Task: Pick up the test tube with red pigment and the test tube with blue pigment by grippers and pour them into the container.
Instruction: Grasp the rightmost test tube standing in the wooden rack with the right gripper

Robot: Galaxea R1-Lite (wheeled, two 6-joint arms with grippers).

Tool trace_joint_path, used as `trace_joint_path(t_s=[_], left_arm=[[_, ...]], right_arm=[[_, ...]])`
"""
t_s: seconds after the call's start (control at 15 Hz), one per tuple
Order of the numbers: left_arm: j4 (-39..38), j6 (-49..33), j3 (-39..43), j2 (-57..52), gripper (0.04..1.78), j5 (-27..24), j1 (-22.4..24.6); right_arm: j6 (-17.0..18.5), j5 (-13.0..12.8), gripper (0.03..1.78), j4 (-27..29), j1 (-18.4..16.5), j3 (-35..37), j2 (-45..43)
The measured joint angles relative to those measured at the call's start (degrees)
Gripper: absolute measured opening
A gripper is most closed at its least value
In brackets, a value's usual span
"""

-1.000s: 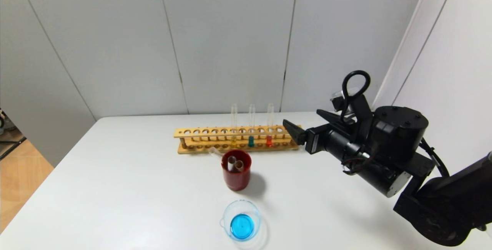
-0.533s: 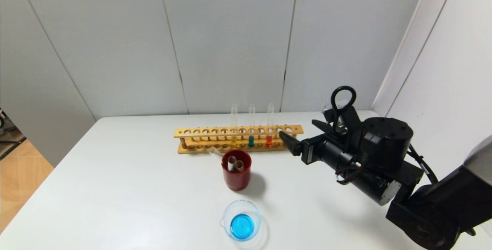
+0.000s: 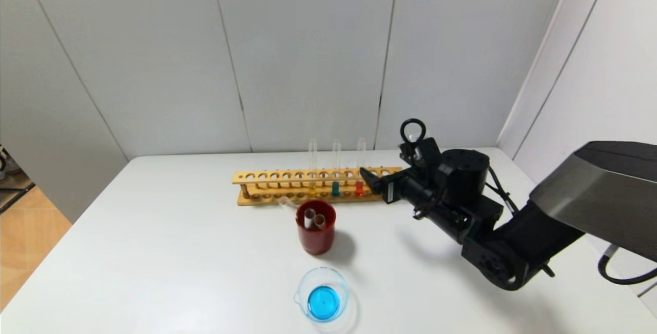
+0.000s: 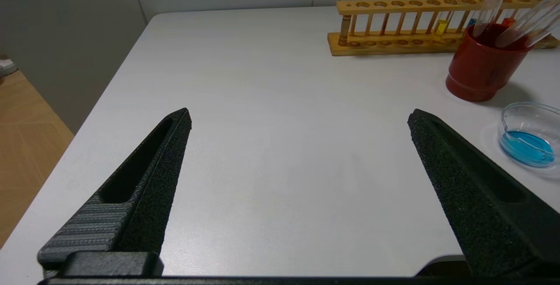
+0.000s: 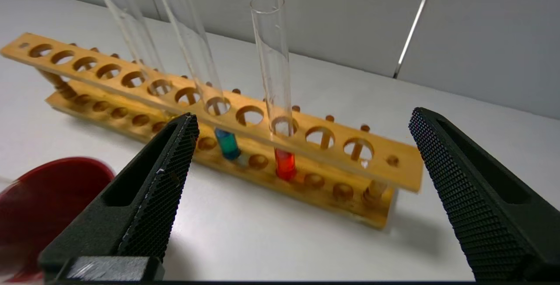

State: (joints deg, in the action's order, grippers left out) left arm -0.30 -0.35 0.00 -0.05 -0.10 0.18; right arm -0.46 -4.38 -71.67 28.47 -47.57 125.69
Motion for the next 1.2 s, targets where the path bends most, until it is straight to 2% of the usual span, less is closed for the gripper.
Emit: trace_joint_path(t_s=[0.2,0.47,1.2], left_arm=[[0.0,-0.06,0.0,0.0,1.75,0.0,0.0],[0.0,-0.05,0.0,0.0,1.75,0.0,0.0],[0.0,-0.09,0.0,0.0,1.75,-0.01,0.0]], right_arm=[[-1.01,0.17,1.75,4.12,-1.34,-7.11,3.17],[-1.01,3.3,1.75,6.88,-1.54,-11.8,5.63],[-1.16,3.5,1.75,8.44,-0.88,-16.7,9.35]])
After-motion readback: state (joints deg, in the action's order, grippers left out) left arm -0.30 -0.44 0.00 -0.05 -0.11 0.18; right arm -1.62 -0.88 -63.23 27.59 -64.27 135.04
